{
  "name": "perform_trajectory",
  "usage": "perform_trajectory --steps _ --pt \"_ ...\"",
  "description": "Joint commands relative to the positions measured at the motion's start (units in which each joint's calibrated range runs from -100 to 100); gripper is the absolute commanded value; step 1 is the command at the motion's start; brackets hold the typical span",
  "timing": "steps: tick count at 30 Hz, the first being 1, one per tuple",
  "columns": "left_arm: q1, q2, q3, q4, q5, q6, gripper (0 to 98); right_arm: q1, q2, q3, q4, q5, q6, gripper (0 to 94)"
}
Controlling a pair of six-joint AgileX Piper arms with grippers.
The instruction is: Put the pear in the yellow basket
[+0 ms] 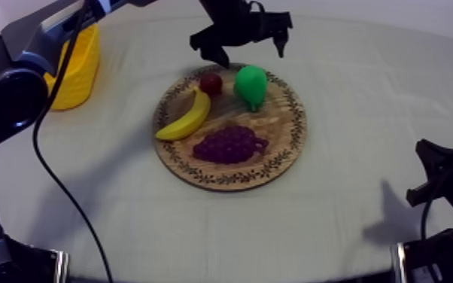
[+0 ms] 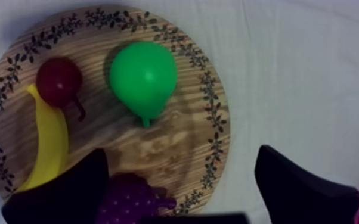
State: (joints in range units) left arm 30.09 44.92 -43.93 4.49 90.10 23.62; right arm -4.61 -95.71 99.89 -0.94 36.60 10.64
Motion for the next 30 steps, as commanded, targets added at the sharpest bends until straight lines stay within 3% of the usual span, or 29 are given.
perform_trajectory --steps 1,21,30 --pt "-0.08 1.23 -0.85 0.18 0.11 0.08 94.1 0.01 -0.04 0.0 -0.01 0.01 0.03 0.4" --pt "-1.98 23.19 -25.54 0.61 8.21 2.35 94.9 0.01 -0.04 0.0 -0.01 0.01 0.03 0.4" --pt "-2.44 28.46 -30.78 1.4 9.6 1.44 92.9 0.01 -0.04 0.0 -0.01 0.01 0.03 0.4"
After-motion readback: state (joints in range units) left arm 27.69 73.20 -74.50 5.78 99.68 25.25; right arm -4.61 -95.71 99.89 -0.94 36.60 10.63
